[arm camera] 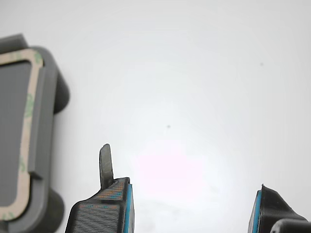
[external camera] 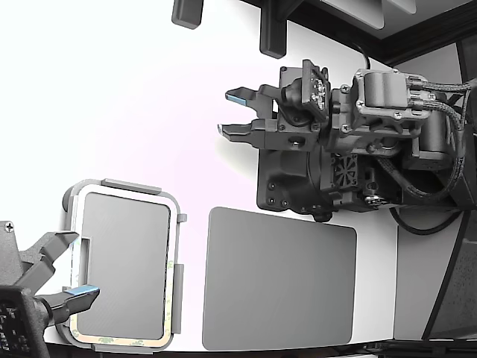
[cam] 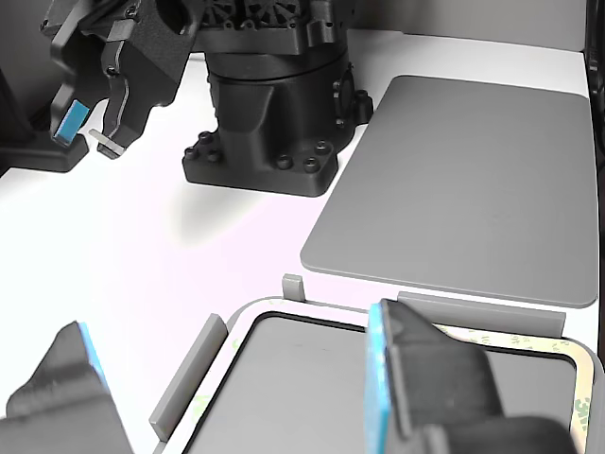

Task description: Move top rectangular frame to the holder.

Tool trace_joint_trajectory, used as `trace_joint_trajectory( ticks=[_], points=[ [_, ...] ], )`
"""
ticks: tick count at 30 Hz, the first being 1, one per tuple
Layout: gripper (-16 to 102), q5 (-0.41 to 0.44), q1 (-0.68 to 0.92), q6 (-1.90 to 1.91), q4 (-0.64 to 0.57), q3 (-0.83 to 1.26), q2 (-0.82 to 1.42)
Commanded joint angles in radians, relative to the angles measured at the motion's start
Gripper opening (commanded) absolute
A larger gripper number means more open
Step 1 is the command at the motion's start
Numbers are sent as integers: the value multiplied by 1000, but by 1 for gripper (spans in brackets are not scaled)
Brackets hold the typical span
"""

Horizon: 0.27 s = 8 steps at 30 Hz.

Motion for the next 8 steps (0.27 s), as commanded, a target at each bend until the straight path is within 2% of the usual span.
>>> trace_joint_trajectory(
  ticks=[1,8],
  points=[
    [100,15,-8,9,-8,-21,23],
    [100,23,-8,14,-8,-21,23]
  ],
)
